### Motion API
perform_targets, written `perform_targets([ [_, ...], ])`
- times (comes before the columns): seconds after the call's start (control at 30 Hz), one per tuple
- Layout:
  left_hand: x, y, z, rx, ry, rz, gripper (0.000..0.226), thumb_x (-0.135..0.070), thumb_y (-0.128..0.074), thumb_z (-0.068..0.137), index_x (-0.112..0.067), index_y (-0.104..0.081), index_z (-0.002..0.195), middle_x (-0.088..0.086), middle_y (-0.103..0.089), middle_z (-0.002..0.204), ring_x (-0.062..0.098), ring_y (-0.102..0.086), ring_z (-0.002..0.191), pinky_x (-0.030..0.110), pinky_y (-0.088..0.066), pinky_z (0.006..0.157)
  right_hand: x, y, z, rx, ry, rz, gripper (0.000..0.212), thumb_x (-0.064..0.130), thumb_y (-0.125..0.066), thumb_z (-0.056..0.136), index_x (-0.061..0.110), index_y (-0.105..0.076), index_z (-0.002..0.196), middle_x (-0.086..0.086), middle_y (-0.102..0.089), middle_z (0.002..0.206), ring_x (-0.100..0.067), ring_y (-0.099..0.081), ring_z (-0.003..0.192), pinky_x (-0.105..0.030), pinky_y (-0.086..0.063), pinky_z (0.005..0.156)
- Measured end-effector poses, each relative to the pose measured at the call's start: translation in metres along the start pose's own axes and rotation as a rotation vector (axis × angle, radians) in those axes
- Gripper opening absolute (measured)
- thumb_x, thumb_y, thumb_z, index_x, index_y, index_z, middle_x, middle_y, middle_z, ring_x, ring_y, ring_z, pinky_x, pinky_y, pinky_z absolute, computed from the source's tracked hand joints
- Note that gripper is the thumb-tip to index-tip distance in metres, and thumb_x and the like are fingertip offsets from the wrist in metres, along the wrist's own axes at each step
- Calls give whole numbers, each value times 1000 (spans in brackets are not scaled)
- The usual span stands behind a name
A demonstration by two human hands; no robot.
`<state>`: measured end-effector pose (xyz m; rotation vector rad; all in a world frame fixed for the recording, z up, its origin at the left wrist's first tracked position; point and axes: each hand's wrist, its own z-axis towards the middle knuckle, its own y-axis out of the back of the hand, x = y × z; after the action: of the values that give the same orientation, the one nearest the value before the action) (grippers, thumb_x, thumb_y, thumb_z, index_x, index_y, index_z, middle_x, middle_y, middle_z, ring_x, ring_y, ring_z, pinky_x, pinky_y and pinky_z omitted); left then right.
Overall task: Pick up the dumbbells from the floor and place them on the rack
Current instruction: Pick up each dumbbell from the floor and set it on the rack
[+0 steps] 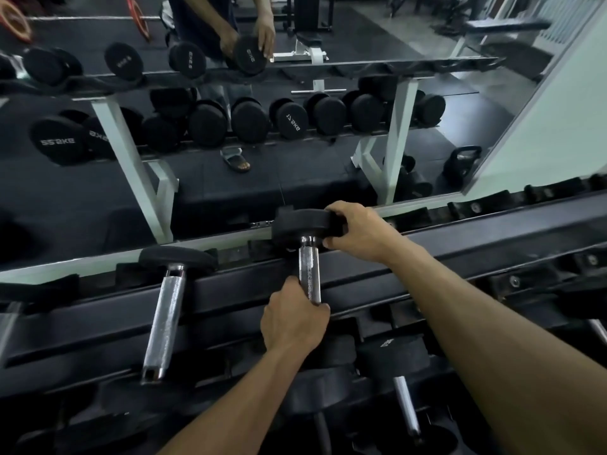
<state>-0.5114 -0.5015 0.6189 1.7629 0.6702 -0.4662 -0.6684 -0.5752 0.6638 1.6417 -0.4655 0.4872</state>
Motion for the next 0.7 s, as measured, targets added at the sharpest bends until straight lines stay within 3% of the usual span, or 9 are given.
perform_targets([
  [0.1, -4, 6, -10, -108, -70, 40, 26, -32, -67, 80, -24, -56, 102, -8, -65, 84, 18, -61, 77, 32, -47, 68, -5, 5, -14, -6, -40, -54, 52, 29, -72, 78, 21, -54, 126, -2, -66, 111, -21, -59, 105, -27, -42, 81],
  [0.3, -23, 23, -44, -212, -321, 219, 33, -40, -56, 90, -25, -55, 120, -3, -68, 103, 23, -64, 94, 32, -41, 73, -10, 22, -71, -28, -64, -125, 53, 35, -63, 88, 18, -48, 136, -7, -58, 130, -25, -52, 122, -34, -41, 101],
  [0.47, -40, 13, -102, -149, -581, 343, 38, -43, -51, 91, -23, -54, 124, -3, -67, 104, 20, -64, 95, 34, -51, 78, -31, 35, -156, -25, -120, -166, 61, 38, -61, 90, 18, -39, 143, -8, -48, 144, -27, -44, 132, -37, -38, 106],
  [0.7, -32, -41, -210, -9, -850, 469, 44, -47, -49, 91, -24, -51, 128, -5, -61, 116, 17, -56, 112, 34, -49, 82, -83, 31, -309, -87, -265, -206, 62, 39, -61, 88, 16, -40, 142, -10, -52, 138, -28, -50, 126, -37, -40, 104],
])
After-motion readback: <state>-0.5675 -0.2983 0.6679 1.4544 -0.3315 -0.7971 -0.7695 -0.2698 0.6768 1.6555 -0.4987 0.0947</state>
